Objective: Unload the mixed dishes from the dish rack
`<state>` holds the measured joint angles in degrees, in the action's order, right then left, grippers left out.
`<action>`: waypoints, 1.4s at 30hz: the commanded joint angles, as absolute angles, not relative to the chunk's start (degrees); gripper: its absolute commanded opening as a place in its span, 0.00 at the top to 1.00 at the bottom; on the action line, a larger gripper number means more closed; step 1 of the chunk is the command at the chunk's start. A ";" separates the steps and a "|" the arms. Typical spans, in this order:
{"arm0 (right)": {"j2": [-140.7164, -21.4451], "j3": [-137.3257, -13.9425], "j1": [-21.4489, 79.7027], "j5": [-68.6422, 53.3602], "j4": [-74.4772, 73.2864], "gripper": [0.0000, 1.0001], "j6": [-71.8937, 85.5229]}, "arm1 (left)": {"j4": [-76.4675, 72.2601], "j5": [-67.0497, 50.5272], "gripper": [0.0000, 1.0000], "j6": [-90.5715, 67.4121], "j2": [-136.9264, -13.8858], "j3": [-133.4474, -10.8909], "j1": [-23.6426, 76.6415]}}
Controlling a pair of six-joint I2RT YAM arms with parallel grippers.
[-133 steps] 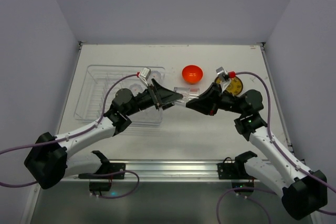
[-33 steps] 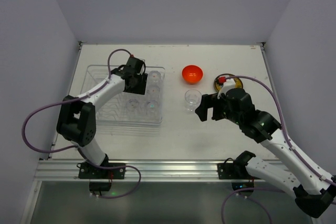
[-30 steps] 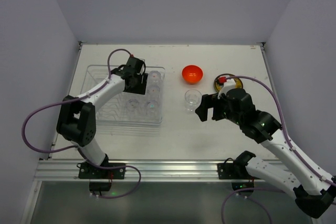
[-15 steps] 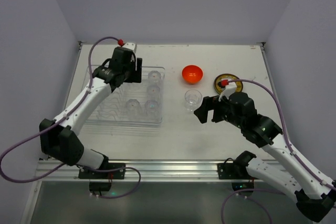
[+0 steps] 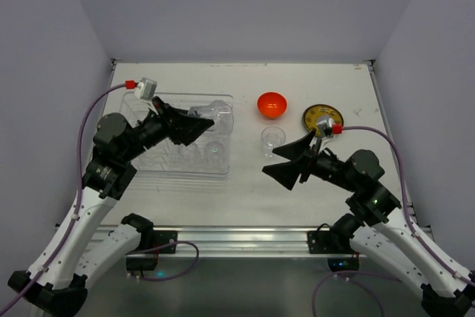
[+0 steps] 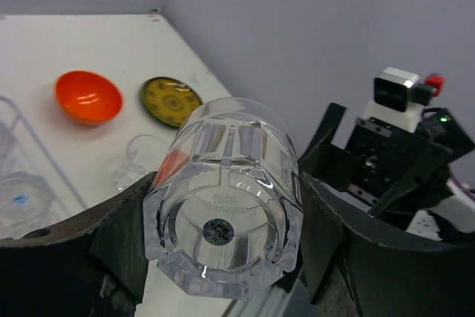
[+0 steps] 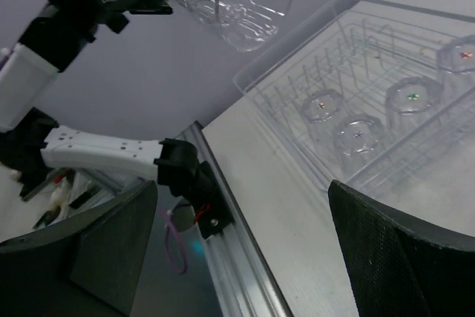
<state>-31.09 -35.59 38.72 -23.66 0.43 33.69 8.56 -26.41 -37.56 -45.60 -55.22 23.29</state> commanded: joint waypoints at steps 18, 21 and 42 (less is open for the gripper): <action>-48.60 -42.80 39.72 -48.07 33.13 0.17 52.64 | -26.98 -26.28 1.00 -71.72 -40.07 -33.40 36.82; -49.57 -43.68 40.08 -47.90 32.70 0.20 52.30 | -27.33 -24.96 1.00 -71.98 -40.60 -32.35 37.53; -47.30 -42.98 41.04 -39.82 23.68 1.00 45.19 | -14.01 -16.97 0.15 -60.22 -42.63 -38.57 42.71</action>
